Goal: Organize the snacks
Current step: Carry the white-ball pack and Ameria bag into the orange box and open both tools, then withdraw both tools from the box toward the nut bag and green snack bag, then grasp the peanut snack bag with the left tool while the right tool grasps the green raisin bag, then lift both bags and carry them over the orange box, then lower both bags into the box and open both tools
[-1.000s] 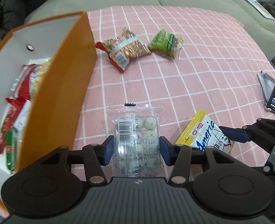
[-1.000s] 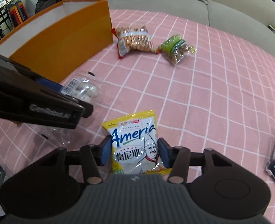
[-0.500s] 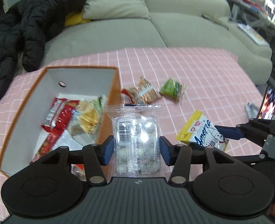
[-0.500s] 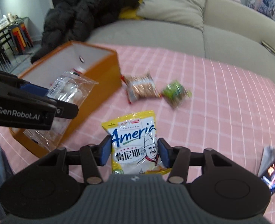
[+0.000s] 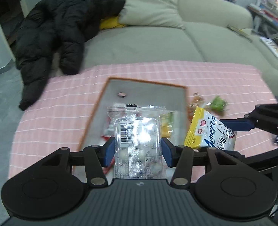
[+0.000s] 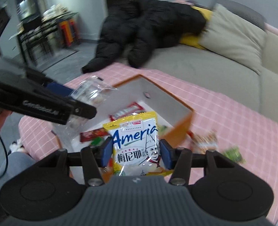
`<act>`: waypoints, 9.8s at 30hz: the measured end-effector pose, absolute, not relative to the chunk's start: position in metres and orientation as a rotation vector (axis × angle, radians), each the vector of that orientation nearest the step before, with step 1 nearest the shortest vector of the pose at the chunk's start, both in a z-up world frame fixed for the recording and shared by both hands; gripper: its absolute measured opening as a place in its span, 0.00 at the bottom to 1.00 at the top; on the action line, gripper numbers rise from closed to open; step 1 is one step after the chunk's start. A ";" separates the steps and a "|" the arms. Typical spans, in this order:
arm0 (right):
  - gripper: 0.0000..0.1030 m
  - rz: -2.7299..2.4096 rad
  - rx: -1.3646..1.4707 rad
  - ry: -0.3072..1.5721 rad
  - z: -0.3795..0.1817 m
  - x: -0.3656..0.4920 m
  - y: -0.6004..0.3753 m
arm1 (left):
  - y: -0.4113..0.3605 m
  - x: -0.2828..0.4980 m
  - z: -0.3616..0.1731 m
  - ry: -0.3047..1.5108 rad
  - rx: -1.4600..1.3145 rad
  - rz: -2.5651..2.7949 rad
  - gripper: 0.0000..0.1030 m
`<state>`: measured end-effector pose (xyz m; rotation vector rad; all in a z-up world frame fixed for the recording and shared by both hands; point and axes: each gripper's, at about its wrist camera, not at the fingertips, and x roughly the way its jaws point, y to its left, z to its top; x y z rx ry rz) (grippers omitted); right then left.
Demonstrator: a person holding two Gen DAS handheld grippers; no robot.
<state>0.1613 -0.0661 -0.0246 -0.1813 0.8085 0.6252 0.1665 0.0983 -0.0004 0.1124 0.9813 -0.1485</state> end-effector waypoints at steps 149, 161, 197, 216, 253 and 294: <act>0.41 0.273 -0.441 0.724 -0.223 0.282 -0.224 | -0.149 0.303 -0.188 0.981 0.745 -0.401 0.75; 0.33 0.095 -0.197 0.870 -0.210 0.214 -0.248 | -0.146 0.295 -0.184 0.995 0.598 -0.328 0.52; 0.54 0.267 0.001 0.978 -0.185 0.109 -0.253 | -0.095 0.148 -0.170 1.190 0.245 -0.469 0.70; 0.38 0.195 0.232 1.141 -0.210 0.117 -0.277 | -0.093 0.171 -0.192 1.329 0.138 -0.415 0.56; 0.28 0.342 0.029 0.877 -0.089 0.124 -0.182 | -0.018 0.140 -0.043 0.939 0.093 -0.167 0.39; 0.30 0.565 -0.356 0.940 -0.140 0.307 -0.002 | 0.098 0.287 -0.145 1.165 0.103 -0.040 0.40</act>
